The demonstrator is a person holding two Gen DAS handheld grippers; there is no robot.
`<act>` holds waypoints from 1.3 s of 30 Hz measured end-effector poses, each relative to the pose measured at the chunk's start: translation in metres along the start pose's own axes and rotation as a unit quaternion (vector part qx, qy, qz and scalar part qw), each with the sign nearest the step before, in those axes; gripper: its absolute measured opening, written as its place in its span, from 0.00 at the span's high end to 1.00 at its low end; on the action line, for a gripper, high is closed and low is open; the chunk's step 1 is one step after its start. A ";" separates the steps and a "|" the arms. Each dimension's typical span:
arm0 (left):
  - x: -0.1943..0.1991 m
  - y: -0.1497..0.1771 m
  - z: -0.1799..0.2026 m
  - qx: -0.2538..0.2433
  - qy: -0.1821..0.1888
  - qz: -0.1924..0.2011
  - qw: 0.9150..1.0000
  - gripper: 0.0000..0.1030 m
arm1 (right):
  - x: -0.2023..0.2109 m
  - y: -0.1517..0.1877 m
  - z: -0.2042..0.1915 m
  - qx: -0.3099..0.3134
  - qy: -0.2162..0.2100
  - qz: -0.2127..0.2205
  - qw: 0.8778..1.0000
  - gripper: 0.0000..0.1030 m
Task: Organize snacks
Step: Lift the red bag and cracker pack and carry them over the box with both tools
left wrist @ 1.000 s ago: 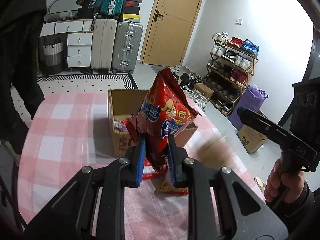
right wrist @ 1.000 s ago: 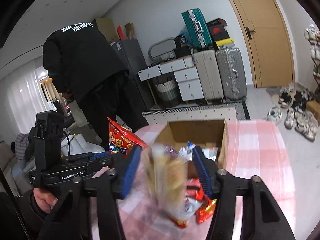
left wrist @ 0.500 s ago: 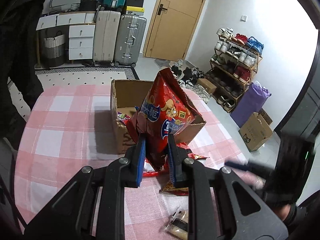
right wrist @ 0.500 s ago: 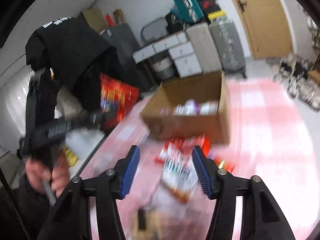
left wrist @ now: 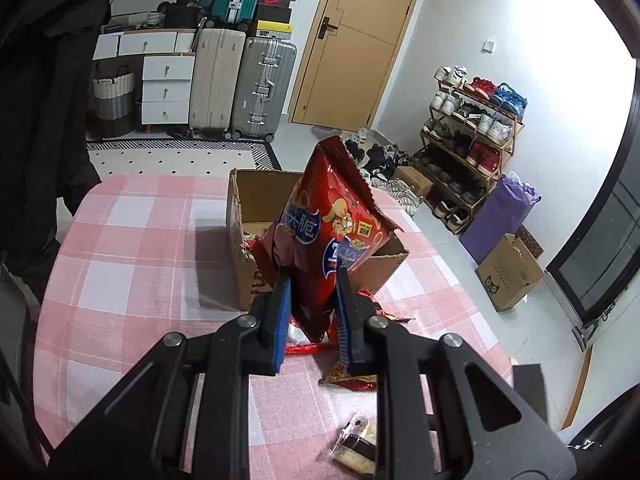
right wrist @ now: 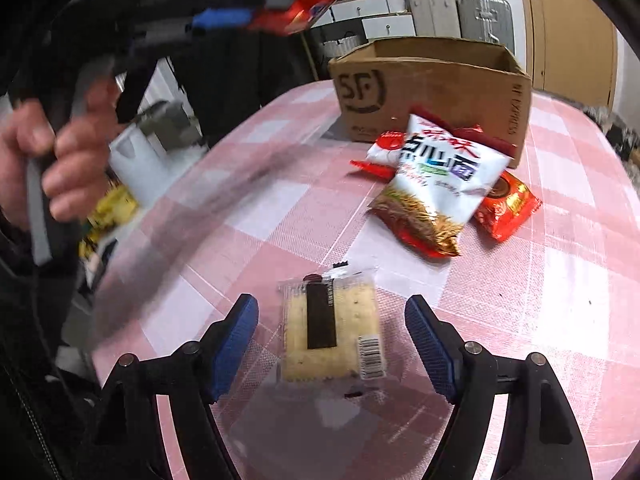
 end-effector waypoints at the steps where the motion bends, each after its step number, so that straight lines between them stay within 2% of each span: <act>1: 0.000 0.000 0.000 0.000 -0.001 0.002 1.000 0.83 | -0.003 0.000 -0.001 0.009 0.008 -0.006 1.000 0.25; 3: 0.002 0.001 0.000 0.001 -0.001 0.002 1.000 0.83 | -0.008 0.001 -0.006 0.029 0.025 -0.017 0.999 0.25; 8: 0.007 0.000 0.001 0.002 -0.001 0.005 1.000 0.83 | -0.020 0.003 -0.017 0.062 0.047 -0.049 0.996 0.42; 13: 0.009 0.000 -0.001 0.004 -0.001 0.006 1.000 0.83 | -0.023 0.006 -0.019 0.064 0.037 -0.044 0.996 0.44; 19: 0.011 -0.001 -0.002 0.003 -0.001 0.006 1.000 0.83 | -0.008 0.008 0.001 0.016 0.006 -0.012 1.000 0.44; 24: 0.011 0.000 -0.002 0.002 -0.001 0.007 1.000 0.83 | 0.017 -0.004 0.021 -0.012 0.003 0.023 1.000 0.44; 31: 0.018 -0.008 0.005 -0.003 -0.003 0.012 1.000 0.83 | 0.059 -0.038 0.060 -0.057 0.003 0.095 0.994 0.44; 39: 0.014 -0.021 0.015 -0.017 -0.008 0.012 1.000 0.83 | 0.092 -0.095 0.096 -0.051 0.014 0.149 0.987 0.44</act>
Point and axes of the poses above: each gripper's, at about its wrist camera, not at the fingertips, and x roughly against the way its jaws point, z to its right, y to its underside, the point moved 1 cm from there along -x, roughly the way its jaws point, and after that the axes turned 15 degrees about x, right-handed, at the moved point
